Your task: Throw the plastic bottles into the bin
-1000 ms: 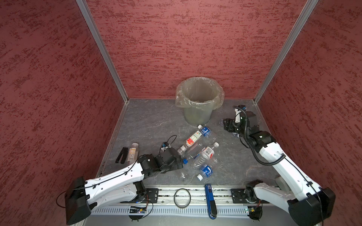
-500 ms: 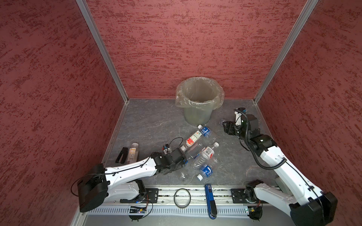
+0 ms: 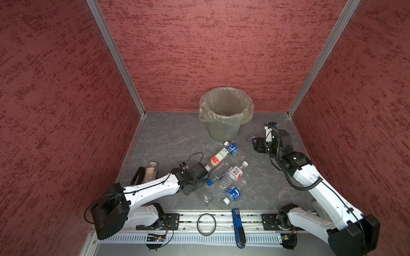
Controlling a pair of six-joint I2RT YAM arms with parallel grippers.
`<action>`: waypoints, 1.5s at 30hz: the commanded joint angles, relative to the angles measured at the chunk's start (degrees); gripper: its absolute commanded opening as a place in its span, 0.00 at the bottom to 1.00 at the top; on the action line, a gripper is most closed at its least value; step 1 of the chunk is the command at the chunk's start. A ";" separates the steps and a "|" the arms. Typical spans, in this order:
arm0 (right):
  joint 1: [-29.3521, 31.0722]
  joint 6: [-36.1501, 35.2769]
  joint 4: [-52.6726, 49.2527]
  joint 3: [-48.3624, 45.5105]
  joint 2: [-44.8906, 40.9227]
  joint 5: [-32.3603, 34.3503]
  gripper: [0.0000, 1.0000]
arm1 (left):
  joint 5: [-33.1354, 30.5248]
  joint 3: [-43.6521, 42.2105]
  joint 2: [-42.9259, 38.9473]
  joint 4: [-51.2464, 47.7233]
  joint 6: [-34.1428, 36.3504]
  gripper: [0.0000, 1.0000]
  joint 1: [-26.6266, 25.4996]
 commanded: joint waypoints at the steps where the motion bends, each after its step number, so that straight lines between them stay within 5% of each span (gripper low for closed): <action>1: 0.22 0.41 0.53 0.18 -0.02 -0.84 0.60 | 3.52 0.40 2.47 0.15 3.84 0.75 1.65; 7: 0.27 0.23 -0.08 0.71 -0.02 -0.21 0.59 | 5.48 0.86 5.61 2.59 3.53 0.75 -0.70; 11: 0.23 0.15 -0.26 0.73 -0.28 0.24 0.57 | 5.19 0.45 4.83 2.90 3.70 0.65 -0.76; 17: 0.24 0.10 -0.26 0.73 0.02 0.45 0.55 | -4.12 5.18 -2.16 -4.98 6.16 0.44 -2.71; 29: 0.19 0.08 0.92 0.19 -2.12 1.25 0.54 | -20.78 10.16 -16.55 -6.69 14.53 0.50 -9.65; 37: 0.31 0.58 0.16 -1.32 -5.01 1.61 0.55 | -32.45 13.55 -26.43 -1.04 30.51 0.53 -17.43; 45: 0.27 1.68 -1.21 -2.91 -7.45 2.25 0.54 | -33.58 18.69 -26.52 12.33 52.29 0.51 -18.12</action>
